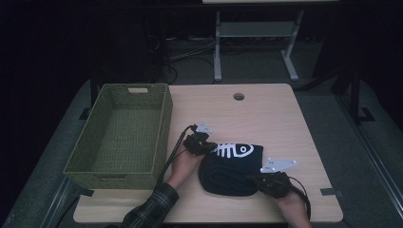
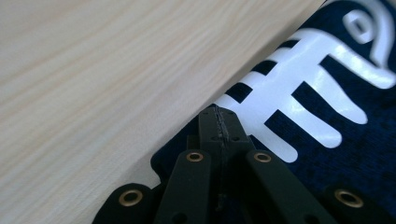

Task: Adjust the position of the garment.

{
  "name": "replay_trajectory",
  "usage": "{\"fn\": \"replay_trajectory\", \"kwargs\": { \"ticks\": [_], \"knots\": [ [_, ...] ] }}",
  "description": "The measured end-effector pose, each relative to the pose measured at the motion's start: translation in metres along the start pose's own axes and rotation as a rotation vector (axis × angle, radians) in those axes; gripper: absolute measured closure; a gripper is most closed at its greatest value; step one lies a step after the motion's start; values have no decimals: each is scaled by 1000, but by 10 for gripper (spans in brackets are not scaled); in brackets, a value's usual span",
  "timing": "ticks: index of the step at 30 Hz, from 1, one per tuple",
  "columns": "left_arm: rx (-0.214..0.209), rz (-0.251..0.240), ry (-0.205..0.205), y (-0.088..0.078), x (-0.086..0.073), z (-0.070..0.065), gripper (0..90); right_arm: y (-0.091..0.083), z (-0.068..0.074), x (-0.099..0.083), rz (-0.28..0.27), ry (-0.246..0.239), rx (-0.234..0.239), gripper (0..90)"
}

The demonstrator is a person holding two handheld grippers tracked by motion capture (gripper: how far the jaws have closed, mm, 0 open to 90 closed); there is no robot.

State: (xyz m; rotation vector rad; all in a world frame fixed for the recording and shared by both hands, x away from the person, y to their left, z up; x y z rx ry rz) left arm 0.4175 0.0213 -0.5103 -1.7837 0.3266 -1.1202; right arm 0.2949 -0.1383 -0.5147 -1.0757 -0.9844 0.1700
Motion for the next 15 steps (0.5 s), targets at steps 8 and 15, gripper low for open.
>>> {"fn": "replay_trajectory", "kwargs": {
  "ticks": [8, 15],
  "knots": [
    [-59, -59, 48, -39, -5, -28, 896, -16, -21, 17, -69, 26, -29, 900],
    [-125, -68, 85, -50, -23, -58, 881, -17, -44, 34, -99, 51, -66, 900]
  ]
}}
Point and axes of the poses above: each handheld gripper's, and its own axes: y roughly forward along the jaws, x roughly out of its top, z roughly to its left, the point moved 9 cm from there along y, roughly forward along the jaws, and after that the axes turned 13 degrees about z, right-handed, at the moved point
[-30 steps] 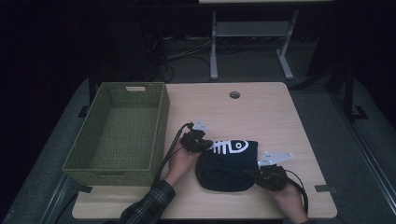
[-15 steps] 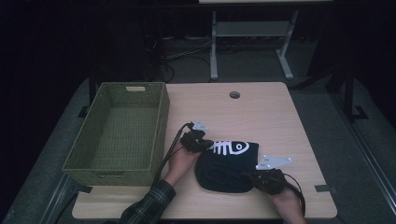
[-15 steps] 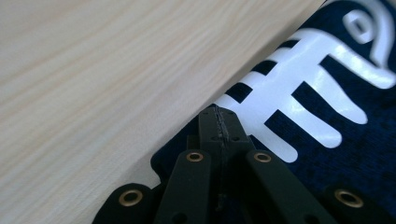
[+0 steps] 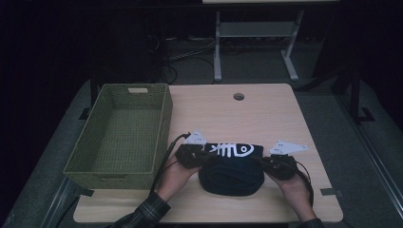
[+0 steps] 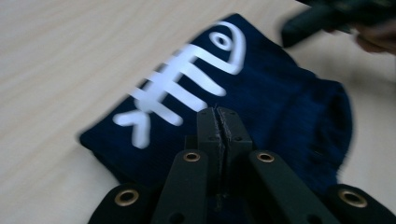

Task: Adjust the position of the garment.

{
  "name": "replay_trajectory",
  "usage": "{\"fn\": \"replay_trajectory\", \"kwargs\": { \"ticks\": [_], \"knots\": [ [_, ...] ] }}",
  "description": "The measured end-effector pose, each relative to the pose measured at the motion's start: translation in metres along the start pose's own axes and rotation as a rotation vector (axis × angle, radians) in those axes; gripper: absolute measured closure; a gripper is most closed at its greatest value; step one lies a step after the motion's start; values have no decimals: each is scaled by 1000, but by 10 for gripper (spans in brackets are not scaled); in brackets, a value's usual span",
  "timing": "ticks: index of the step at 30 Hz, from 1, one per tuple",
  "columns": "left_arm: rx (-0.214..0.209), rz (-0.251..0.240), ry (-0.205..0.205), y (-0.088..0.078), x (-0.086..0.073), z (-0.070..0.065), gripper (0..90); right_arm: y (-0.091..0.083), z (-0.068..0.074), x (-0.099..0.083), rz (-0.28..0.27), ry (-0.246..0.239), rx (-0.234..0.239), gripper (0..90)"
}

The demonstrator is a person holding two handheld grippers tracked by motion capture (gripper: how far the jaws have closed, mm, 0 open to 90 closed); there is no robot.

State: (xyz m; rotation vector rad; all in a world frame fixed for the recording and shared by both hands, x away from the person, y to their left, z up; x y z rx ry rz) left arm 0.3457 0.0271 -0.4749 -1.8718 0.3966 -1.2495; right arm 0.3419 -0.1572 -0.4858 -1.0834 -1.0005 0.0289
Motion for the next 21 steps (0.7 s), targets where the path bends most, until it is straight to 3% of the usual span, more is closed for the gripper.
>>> {"fn": "replay_trajectory", "kwargs": {
  "ticks": [5, 9, 19, 21],
  "knots": [
    [-14, 32, 12, 5, -14, -12, 880, 11, -17, 9, 4, 21, -26, 900],
    [-14, 70, 14, 15, -25, -14, 881, 21, -30, 13, 12, 42, -46, 900],
    [42, 171, 65, 31, -39, -9, 900, 48, -47, -7, 124, 97, -55, 900],
    [59, 183, 78, 32, -39, -8, 900, 49, -47, -8, 121, 101, -47, 900]
  ]
}}
Point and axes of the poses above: each handheld gripper's, and its own axes: y roughly forward along the jaws, x roughly out of its top, z roughly to its left, the point moved 9 cm from there along y, roughly forward along the jaws, and after that the axes turned 13 degrees about z, right-handed, at the moved point
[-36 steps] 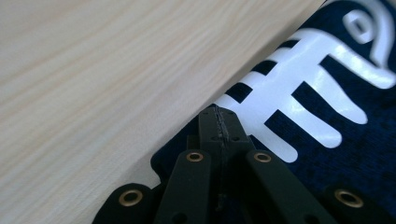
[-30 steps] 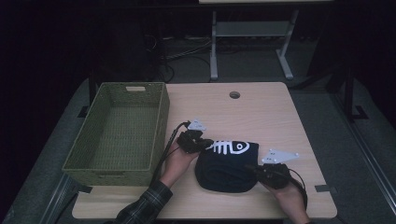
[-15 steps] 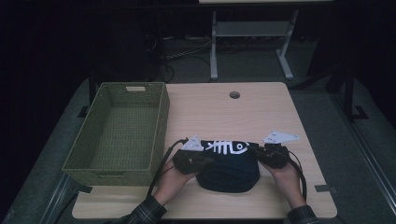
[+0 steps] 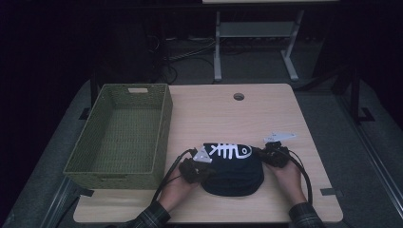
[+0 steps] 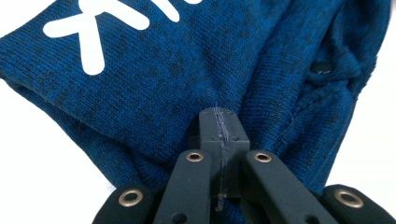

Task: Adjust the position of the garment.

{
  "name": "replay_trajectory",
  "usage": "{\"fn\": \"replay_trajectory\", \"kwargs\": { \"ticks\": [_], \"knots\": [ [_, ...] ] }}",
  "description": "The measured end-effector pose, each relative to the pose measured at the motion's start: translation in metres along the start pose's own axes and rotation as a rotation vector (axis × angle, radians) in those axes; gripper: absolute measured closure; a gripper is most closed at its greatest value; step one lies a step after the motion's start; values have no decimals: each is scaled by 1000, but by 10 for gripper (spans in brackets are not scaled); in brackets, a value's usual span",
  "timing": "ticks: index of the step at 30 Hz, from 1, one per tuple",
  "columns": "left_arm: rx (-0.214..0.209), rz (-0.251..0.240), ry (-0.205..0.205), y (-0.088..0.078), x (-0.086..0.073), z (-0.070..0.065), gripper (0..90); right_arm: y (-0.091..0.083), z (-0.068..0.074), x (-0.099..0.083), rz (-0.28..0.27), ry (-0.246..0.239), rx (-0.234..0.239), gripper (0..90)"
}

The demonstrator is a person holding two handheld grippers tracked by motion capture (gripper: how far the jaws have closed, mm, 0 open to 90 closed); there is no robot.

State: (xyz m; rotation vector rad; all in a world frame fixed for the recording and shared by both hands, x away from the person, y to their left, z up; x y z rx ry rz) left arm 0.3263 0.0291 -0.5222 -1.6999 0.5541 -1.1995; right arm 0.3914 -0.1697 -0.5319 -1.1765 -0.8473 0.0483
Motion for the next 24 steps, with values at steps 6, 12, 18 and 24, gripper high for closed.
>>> {"fn": "replay_trajectory", "kwargs": {
  "ticks": [6, 12, 18, 24],
  "knots": [
    [77, 28, -13, -1, -4, 17, 900, 0, 3, -3, 11, 11, -10, 900],
    [47, 12, -57, -3, -5, 24, 900, -3, 9, -8, 3, -7, -15, 900],
    [-13, -69, -117, -15, 0, 25, 791, -16, 9, -6, -50, -21, -33, 712],
    [6, -118, -155, -28, 5, 29, 618, -31, 4, -14, -81, 9, -69, 489]
  ]
}}
Point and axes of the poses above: each handheld gripper's, and its own axes: y roughly forward along the jaws, x roughly out of its top, z roughly to its left, the point moved 9 cm from there along y, roughly forward along the jaws, and after that the axes turned 13 degrees about z, right-handed, at the moved point
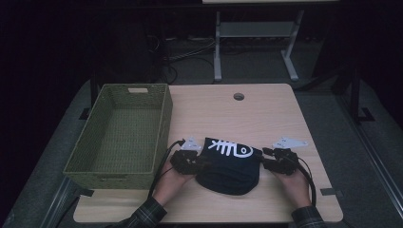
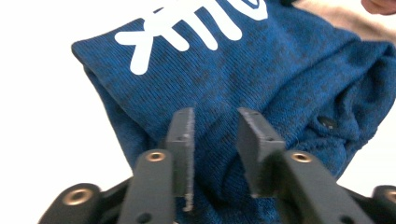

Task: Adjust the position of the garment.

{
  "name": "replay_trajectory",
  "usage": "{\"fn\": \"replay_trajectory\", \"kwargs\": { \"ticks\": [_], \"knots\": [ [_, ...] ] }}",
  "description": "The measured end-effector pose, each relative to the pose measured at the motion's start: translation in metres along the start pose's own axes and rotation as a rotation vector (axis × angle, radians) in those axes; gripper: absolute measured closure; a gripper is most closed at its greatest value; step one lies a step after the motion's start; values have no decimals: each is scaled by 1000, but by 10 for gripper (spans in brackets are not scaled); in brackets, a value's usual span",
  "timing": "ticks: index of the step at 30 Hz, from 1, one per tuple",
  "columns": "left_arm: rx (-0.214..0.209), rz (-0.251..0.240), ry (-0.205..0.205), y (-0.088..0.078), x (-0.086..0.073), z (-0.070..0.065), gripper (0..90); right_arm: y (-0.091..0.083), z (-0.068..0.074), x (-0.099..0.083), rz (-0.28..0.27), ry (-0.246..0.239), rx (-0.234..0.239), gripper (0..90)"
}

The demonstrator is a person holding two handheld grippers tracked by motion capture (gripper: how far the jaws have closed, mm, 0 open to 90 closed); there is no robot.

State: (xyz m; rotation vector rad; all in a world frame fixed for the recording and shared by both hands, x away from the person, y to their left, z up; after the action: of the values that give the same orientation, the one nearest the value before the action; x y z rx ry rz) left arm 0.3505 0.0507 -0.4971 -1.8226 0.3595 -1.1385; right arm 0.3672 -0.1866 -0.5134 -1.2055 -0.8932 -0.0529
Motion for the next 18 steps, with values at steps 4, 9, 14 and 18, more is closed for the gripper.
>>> {"fn": "replay_trajectory", "kwargs": {
  "ticks": [4, 9, 14, 18],
  "knots": [
    [16, -4, -27, 0, 4, 4, 502, -7, -9, -13, 17, 37, -30, 350],
    [40, -18, -65, 3, 9, 13, 356, -13, -16, -37, 52, 64, -55, 195],
    [49, -38, -96, 5, 15, 25, 273, -15, -21, -61, 82, 96, -67, 134],
    [60, -39, -110, 9, 16, 31, 230, -17, -20, -68, 81, 80, -88, 127]
  ]
}}
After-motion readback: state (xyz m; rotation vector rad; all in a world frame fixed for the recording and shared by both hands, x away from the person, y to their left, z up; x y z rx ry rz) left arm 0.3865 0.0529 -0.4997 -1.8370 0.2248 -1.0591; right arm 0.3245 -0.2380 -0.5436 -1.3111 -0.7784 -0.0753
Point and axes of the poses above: each handheld gripper's, and its own axes: y roughly forward along the jaws, x roughly out of its top, z roughly to its left, the point moved 9 cm from there along y, roughly forward along the jaws, and after that the axes turned 13 degrees about z, right-handed, at the moved point
